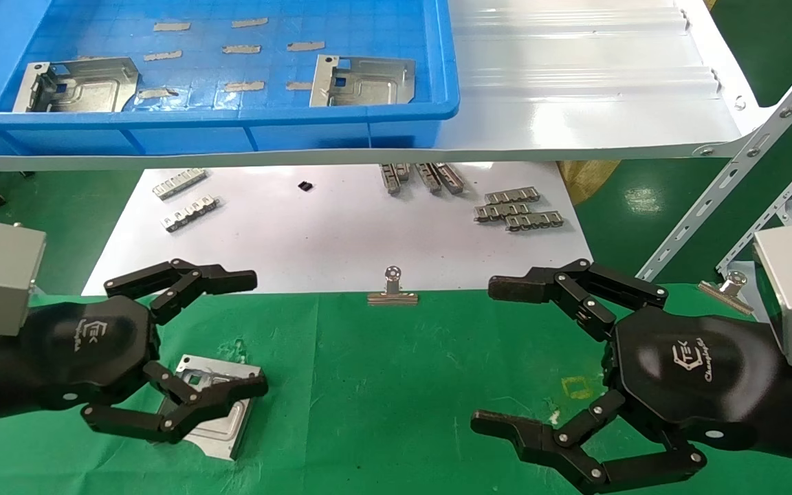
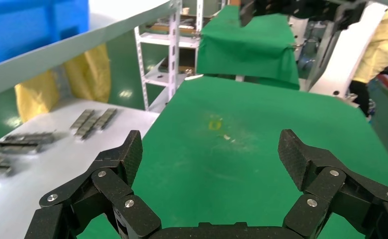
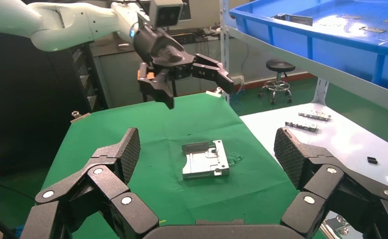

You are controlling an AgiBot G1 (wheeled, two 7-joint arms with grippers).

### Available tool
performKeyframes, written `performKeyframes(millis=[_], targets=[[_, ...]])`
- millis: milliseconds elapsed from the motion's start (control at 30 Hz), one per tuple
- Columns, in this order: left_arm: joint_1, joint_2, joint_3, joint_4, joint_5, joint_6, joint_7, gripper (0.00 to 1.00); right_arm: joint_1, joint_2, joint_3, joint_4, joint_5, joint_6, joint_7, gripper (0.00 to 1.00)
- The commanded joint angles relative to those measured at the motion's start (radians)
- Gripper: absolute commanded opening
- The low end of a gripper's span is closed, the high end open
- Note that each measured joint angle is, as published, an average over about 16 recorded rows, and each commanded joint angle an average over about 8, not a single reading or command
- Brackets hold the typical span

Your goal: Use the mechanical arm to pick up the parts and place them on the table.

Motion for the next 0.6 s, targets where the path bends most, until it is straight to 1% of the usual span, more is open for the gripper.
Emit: performKeyframes(millis=[33, 600], targets=[[0.016, -0.003, -0.018, -0.033, -0.005, -0.003, -0.017, 1.00, 0.000, 0.000, 0.000, 0.000, 0.000, 0.000, 0.000, 1.00], [0.138, -0.030, -0.163, -0.295, -0.041, -0.027, -0.150, 1.00, 0.000, 0.000, 0.000, 0.000, 0.000, 0.000, 0.000, 1.00]])
